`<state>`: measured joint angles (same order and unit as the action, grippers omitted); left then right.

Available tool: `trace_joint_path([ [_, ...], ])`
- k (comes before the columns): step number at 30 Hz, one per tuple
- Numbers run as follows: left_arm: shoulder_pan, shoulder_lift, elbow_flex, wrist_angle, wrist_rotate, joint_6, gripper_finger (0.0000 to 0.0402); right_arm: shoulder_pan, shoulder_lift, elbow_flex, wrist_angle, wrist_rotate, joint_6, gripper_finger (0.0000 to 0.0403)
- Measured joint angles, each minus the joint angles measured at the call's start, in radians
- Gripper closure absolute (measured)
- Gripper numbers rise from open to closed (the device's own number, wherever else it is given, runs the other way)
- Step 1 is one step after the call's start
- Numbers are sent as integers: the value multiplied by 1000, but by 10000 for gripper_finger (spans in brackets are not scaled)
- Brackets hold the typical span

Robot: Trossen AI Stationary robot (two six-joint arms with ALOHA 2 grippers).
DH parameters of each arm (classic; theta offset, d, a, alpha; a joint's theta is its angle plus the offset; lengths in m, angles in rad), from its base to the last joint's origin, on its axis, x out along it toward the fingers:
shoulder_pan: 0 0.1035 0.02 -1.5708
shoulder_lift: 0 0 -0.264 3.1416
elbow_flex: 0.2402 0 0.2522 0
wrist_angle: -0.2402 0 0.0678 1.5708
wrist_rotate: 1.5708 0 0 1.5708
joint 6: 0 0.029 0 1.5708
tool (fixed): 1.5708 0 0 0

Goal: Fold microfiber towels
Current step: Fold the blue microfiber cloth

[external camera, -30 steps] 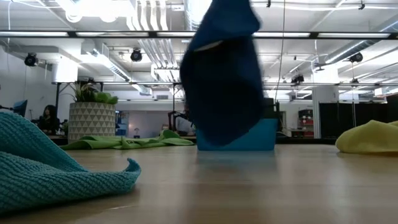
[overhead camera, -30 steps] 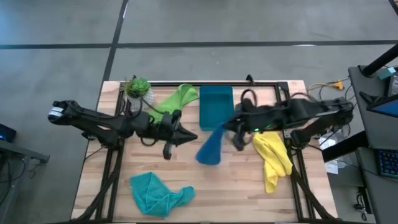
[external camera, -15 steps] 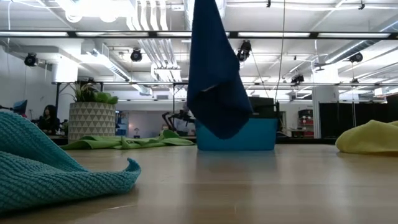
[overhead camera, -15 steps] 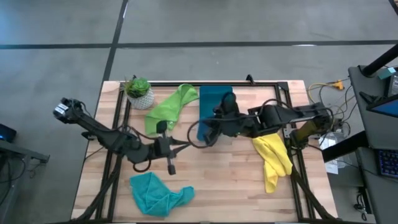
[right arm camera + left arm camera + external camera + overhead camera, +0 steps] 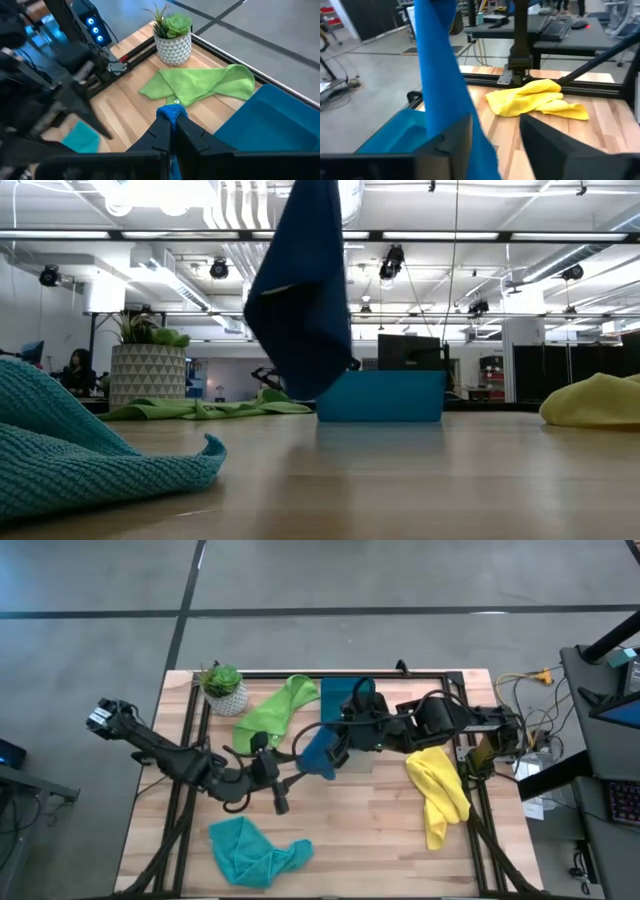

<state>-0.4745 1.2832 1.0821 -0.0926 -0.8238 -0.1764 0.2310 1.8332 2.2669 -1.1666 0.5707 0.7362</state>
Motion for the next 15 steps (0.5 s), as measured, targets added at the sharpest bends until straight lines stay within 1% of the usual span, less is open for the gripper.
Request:
trace_joint_path([
  [3,24,24,0,5,1,2,192,0,0,0,17,-1,11,394],
  [6,41,60,0,-7,3,7,165,0,0,0,33,-1,12,394],
  [8,46,83,0,-5,2,7,157,0,0,0,33,-1,13,394],
  [15,46,166,3,-1,3,10,156,-1,-7,2,73,15,24,394],
])
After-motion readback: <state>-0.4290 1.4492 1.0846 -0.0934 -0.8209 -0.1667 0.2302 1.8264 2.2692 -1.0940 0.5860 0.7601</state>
